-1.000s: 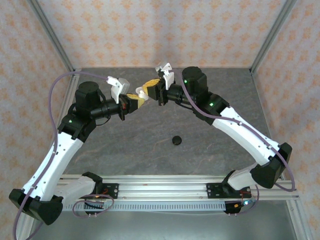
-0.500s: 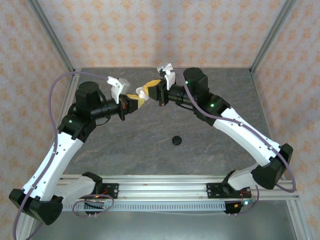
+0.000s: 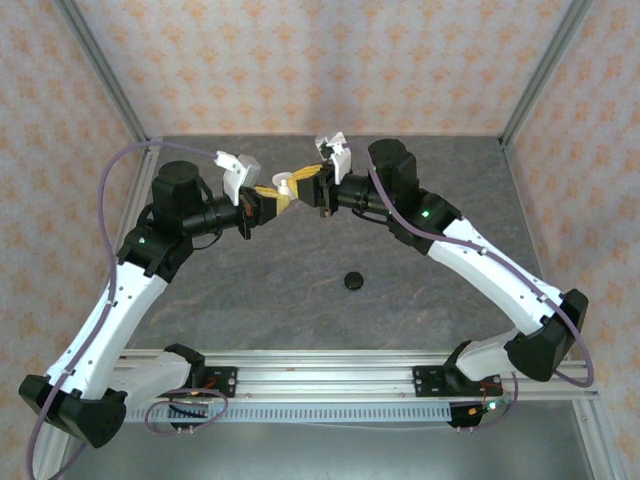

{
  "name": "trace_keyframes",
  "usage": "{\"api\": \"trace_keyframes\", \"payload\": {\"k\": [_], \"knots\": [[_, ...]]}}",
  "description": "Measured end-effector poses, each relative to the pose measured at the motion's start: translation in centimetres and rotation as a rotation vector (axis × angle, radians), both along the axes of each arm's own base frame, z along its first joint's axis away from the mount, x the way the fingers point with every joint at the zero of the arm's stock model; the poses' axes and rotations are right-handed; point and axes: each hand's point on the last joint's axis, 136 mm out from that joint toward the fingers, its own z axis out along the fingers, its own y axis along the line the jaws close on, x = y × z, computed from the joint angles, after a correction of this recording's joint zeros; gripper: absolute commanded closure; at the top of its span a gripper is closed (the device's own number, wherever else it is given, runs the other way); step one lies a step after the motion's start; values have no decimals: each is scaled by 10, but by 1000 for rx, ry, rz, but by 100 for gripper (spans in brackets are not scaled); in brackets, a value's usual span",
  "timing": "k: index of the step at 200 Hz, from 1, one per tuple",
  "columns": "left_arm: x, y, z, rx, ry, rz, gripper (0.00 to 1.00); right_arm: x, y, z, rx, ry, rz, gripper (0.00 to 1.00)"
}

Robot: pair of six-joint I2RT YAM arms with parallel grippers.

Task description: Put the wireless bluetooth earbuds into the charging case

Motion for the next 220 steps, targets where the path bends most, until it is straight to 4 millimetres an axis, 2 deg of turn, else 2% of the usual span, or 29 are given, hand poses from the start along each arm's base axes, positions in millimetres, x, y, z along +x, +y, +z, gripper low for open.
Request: {"api": "trace_keyframes", "payload": {"k": [20, 59, 111, 134, 183, 201, 220], "knots": [[1, 0, 1, 0, 0, 1, 100, -1, 1, 0, 4, 11, 4, 67], [2, 0, 1, 1, -1, 4, 100, -2, 1, 0, 13, 36, 2, 55], [2, 0, 1, 2, -1, 8, 100, -3, -1, 0, 18, 75, -11, 45], [3, 0, 1, 2, -1, 8, 100, -3, -5, 7, 10, 96, -30, 42], [3, 0, 3, 0, -6, 8, 100, 3, -21, 44, 95, 168, -91, 39], [3, 0, 5, -1, -9, 8, 100, 10, -29, 46, 117, 227, -116, 41], [3, 0, 5, -1, -10, 8, 100, 13, -30, 39, 115, 289, -123, 42]]}}
